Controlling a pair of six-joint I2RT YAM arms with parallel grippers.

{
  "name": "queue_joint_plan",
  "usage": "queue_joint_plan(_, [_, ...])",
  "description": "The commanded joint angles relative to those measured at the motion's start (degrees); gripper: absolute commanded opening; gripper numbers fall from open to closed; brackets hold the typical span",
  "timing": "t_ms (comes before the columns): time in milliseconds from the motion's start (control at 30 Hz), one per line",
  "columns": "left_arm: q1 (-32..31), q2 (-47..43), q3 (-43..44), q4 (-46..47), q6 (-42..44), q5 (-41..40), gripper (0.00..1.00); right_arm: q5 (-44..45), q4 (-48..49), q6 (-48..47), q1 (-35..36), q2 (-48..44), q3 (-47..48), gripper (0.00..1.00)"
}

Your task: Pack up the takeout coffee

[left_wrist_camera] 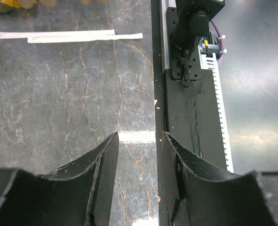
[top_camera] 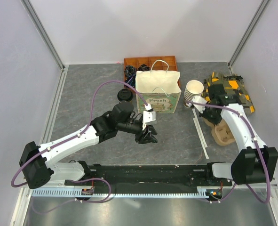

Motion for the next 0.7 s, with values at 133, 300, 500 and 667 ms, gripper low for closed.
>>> queue_joint_plan(133, [0.26, -0.19, 0.29, 3.25, -1.24, 0.08, 0.49, 5.70, 7.00, 1.93, 0.09, -0.66, -10.72, 0.00])
queue_joint_plan(300, [0.17, -1.07, 0.38, 2.46, -0.97, 0.08, 0.49, 2.89, -2.05, 2.90, 0.09, -0.05, 3.97, 0.00])
queue_joint_plan(500, [0.26, -1.42, -0.41, 3.16, -1.24, 0.08, 0.49, 2.71, -4.44, 2.46, 0.01, -0.66, 5.05, 0.00])
queue_joint_plan(667, [0.52, -2.47, -0.59, 3.08, -1.06, -0.19, 0.49, -0.01, -6.01, 2.99, 0.09, -1.01, 6.71, 0.00])
